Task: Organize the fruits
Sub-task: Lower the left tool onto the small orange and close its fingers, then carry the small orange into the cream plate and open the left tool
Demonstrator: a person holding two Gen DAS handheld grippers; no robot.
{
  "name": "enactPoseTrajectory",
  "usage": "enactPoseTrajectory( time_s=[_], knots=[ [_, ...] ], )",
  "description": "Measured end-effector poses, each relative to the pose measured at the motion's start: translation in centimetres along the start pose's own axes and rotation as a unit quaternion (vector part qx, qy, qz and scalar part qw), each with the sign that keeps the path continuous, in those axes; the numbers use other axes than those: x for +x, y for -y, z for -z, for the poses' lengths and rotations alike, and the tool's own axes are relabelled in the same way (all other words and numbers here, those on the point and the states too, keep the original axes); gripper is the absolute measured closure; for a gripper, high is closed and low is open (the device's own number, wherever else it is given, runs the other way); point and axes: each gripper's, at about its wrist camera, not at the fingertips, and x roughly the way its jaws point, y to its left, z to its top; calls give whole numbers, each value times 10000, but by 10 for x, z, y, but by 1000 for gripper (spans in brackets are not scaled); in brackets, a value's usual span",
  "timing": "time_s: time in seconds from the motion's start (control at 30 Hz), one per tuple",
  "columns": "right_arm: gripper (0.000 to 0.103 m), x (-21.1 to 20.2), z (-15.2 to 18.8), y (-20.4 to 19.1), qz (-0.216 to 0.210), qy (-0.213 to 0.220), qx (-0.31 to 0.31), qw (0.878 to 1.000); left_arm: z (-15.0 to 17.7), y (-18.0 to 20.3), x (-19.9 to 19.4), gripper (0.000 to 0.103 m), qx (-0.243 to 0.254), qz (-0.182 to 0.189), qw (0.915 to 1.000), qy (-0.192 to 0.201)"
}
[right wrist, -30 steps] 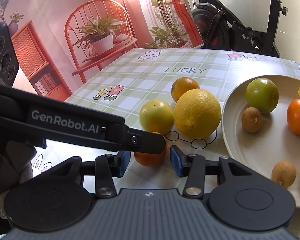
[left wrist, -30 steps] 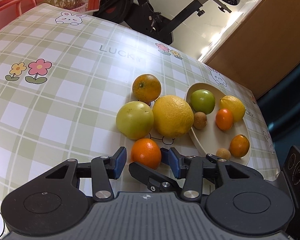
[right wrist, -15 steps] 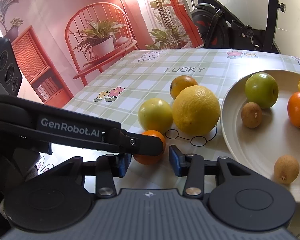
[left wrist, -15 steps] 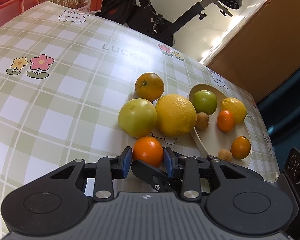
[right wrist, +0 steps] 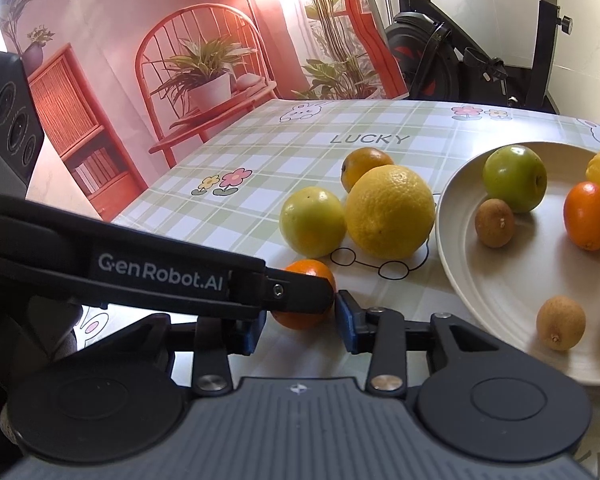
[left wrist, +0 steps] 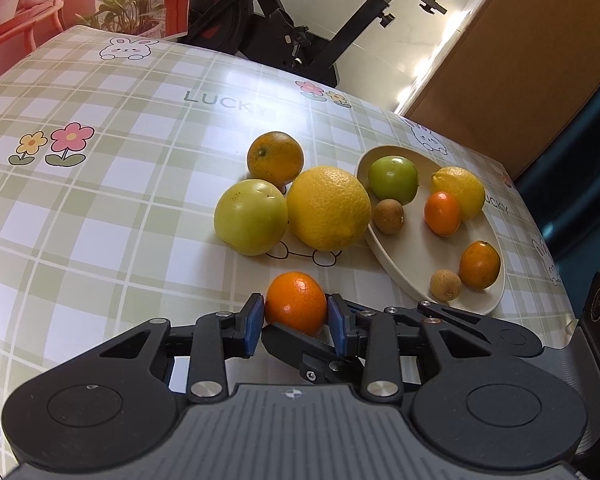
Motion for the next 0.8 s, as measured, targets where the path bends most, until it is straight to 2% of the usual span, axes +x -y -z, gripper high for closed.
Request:
enactPoseTrajectory(
  time_s=[0.13,0.5,0.8],
  knots=[
    [62,-7,5,2,69,-26,-25,10000,3,12,1,66,225,15,9997,-36],
    [60,-22,15,12,-1,10,98,10000,14,22,-5,66,421,68,9991,-79],
    [60,-27,17,15,118,82,125,9998,7,17,-6,76,265,223,9994,-101]
  ],
)
